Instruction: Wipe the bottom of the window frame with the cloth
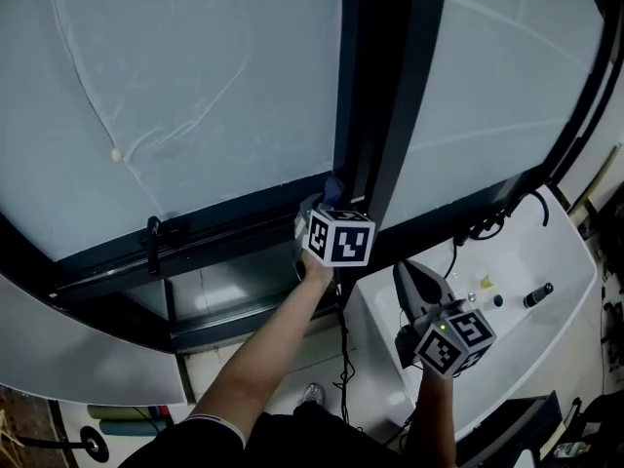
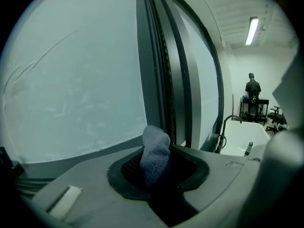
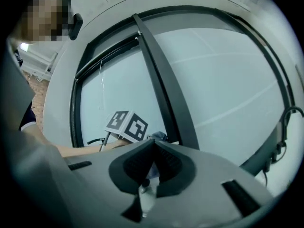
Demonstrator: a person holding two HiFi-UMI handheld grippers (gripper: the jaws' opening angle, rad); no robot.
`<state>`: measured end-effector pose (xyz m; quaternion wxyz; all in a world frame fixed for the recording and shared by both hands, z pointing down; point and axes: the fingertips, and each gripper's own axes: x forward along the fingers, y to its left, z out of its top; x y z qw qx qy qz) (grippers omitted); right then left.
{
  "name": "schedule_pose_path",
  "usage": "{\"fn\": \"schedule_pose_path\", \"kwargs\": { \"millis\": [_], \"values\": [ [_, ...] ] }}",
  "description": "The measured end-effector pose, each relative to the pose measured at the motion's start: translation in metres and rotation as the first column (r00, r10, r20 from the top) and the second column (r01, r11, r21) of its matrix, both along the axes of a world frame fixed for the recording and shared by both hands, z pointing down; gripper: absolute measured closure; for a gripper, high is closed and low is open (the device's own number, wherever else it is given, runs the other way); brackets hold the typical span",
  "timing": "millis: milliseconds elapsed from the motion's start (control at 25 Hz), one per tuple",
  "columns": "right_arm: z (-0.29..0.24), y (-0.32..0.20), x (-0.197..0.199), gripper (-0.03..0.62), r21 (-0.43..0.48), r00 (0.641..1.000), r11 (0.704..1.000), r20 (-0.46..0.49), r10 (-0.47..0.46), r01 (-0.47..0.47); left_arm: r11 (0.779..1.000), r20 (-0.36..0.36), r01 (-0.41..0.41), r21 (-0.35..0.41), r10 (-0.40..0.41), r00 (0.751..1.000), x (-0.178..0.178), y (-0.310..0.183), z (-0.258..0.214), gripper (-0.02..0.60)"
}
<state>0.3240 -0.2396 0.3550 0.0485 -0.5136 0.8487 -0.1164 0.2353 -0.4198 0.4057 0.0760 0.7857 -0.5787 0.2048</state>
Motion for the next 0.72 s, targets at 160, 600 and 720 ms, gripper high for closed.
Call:
{"fn": "schedule_pose_path", "kwargs": {
  "millis": [160,600,720],
  "values": [
    [0.005,0.001,0.016,0.594,-0.016,1.0,1.0,-0.001,0.027,-0.027,0.999,0.035,0.03,0.013,-0.031,0.999,0.002,-0.006,0.005,0.456],
    [0.001,-0.004,-0.026,0.594,-0.013,0.996,0.997,-0.025,-0.081,0.08,0.99,0.009,0.142,0.012,-0.142,0.99,-0.074,0.022,0.004,0.456],
    [0.0,-0.006,-0.053,0.594,-0.011,0.99,0.991,-0.038,-0.135,0.134,0.98,0.002,0.196,0.026,-0.196,0.981,-0.115,0.034,0.004,0.456]
  ]
}}
